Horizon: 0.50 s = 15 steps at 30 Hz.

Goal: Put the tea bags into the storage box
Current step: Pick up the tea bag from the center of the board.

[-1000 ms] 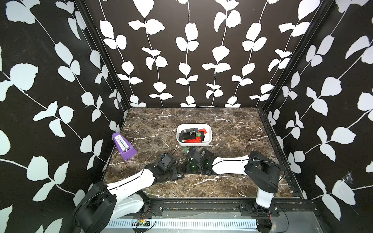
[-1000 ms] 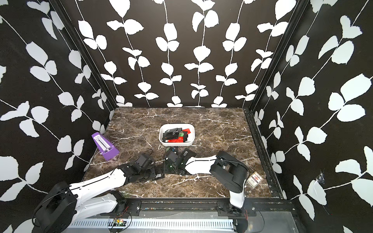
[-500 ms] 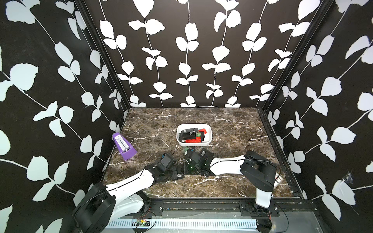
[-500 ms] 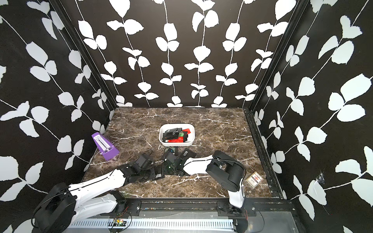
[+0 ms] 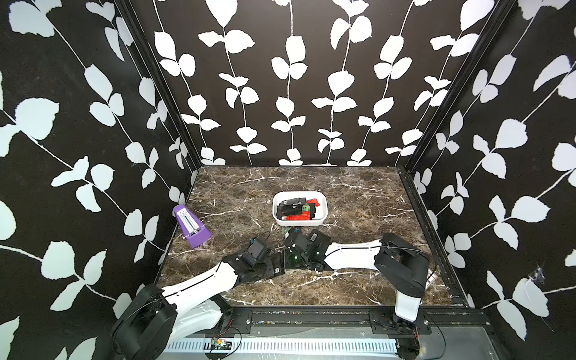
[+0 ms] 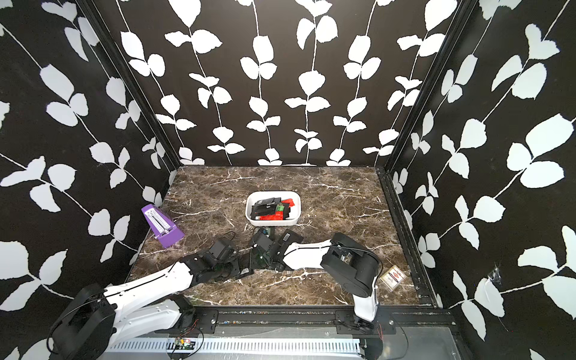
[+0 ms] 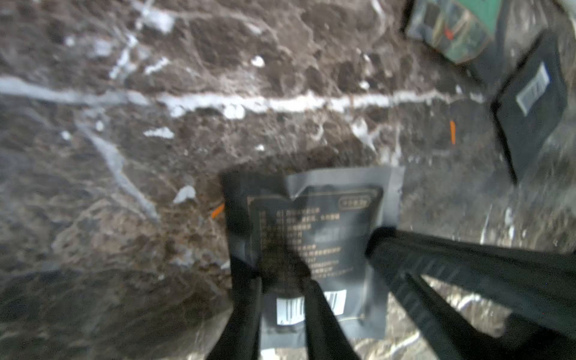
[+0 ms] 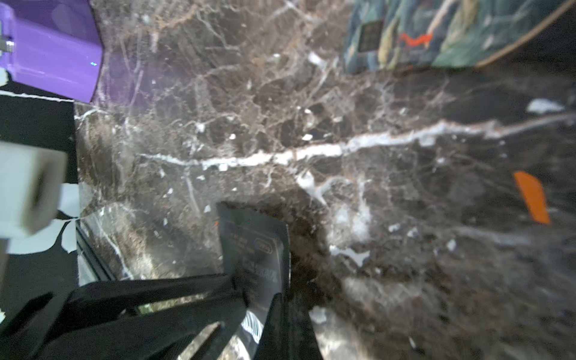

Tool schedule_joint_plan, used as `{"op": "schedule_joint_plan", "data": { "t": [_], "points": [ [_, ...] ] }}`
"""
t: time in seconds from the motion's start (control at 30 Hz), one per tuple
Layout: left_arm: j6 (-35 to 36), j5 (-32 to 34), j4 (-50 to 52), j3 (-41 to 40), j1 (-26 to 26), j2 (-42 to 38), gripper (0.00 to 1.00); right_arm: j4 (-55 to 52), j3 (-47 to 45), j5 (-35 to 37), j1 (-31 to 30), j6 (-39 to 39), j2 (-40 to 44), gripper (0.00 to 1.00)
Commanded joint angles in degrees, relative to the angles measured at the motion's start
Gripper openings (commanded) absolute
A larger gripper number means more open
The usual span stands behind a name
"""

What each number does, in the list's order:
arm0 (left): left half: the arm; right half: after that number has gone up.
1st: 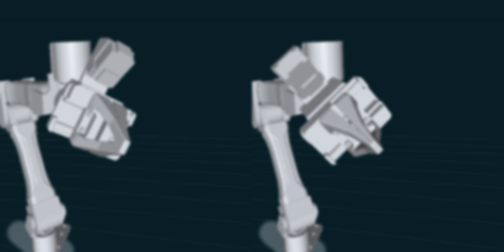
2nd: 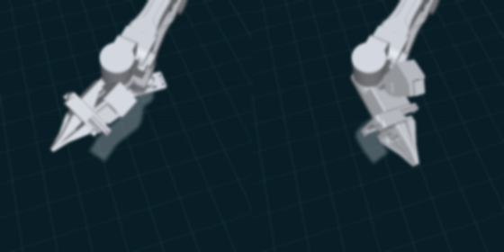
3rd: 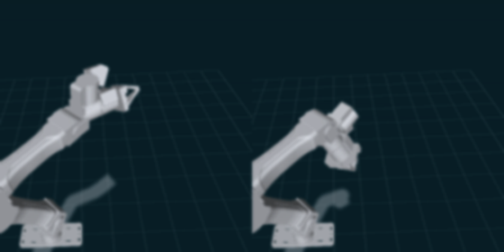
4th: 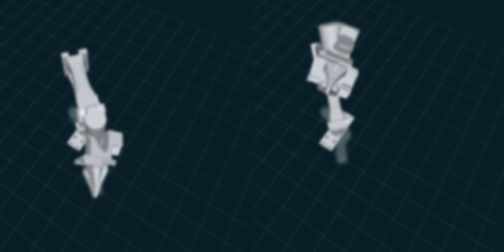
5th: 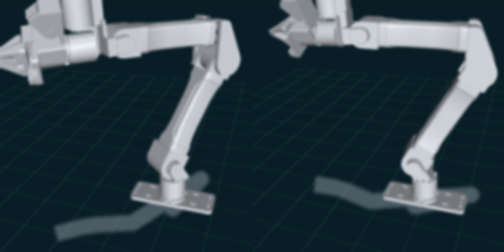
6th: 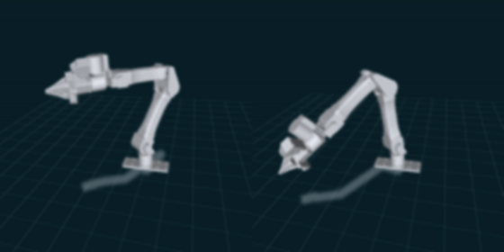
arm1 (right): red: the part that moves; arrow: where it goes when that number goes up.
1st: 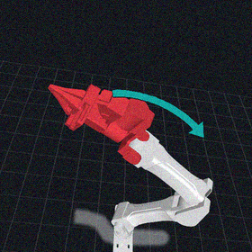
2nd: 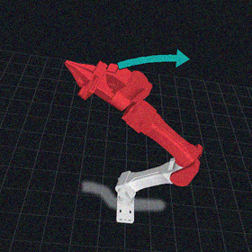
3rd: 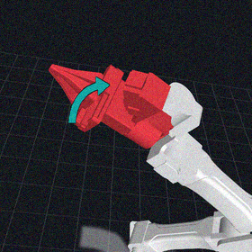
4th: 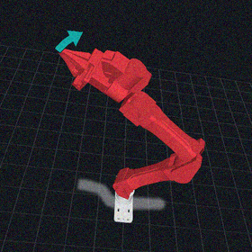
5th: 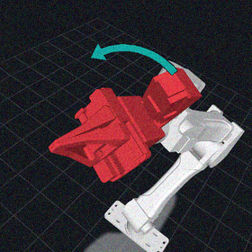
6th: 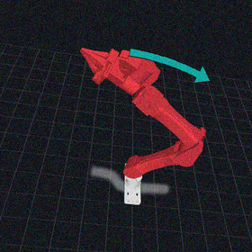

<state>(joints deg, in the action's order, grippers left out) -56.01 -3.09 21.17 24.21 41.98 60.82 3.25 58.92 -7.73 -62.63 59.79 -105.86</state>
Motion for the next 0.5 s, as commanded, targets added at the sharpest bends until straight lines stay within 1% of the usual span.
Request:
{"op": "schedule_joint_plan", "data": {
  "t": [0.0, 0.07, 0.13, 0.23, 0.3, 0.4, 0.47],
  "points": [
    [0.9, -1.1, 3.75, 4.57, 0.21, -4.42, 0.41, -3.68, 2.02, 3.47, -0.51, -2.59, 5.73, 0.0],
    [1.4, -0.18, 4.75, 6.9, 0.21, -7.24, 0.48, -6.87, 1.2, 6.19, -0.39, -3.96, 9.6, 0.0],
    [2.4, 0.7, 5.43, 9.13, 0.12, -8.87, 0.53, -11.18, 0.72, 9.07, -0.3, -5.21, 13.56, 0.0],
    [4.02, 1.5, 6.16, 11.84, 0.12, -8.85, 0.56, -20.66, 1.07, 13.6, 0.59, -7.41, 20.81, 0.0],
    [4.37, 1.59, 5.42, 12.18, 0.12, -8.15, 0.58, -26.21, 1.29, 15.8, 2.03, -8.55, 25.19, 0.0],
    [4.01, 0.73, 2.19, 11.13, 0.11, -6.83, 0.6, -30.88, 1.35, 17.14, 5.65, -10.38, 31.52, 0.0],
    [2.99, 0.05, 0.41, 10.22, 0.12, -6.16, 0.6, -32.72, 1.93, 16.12, 9.58, -11.72, 34.18, 0.0]
  ]
}}
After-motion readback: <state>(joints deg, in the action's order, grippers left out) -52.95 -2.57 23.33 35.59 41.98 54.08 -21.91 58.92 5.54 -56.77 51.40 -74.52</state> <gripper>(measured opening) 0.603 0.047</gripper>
